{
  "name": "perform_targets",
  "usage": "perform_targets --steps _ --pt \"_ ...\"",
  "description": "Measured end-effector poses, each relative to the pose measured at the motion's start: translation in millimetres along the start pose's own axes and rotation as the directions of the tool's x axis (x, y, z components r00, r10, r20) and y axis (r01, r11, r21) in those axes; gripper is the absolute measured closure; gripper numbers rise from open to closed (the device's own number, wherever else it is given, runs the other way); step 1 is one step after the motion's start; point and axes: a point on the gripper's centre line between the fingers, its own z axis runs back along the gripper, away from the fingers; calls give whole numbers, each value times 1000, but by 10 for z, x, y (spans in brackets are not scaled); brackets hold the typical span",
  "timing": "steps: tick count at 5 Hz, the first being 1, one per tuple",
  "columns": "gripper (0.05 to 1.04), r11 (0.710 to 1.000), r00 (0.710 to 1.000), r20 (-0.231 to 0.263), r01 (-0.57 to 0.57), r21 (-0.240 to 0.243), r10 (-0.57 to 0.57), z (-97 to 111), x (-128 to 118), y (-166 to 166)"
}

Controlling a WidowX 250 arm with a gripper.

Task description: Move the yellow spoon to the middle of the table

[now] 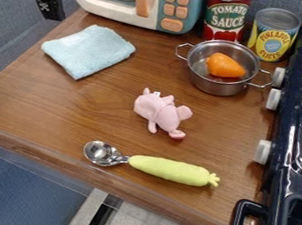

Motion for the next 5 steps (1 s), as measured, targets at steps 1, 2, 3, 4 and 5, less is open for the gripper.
perform_targets --steps 1,2,3,4,5 --pt "83 999 1000 -2 -1 33 1 -100 -18 65" --pt "83 997 999 -4 -32 68 32 -97 -52 255" --pt "83 998 999 -7 -43 36 44 203 -102 435" --pt "83 996 995 -71 -67 57 71 454 -189 810" --pt "83 994 991 -123 -37 101 50 620 -430 1145"
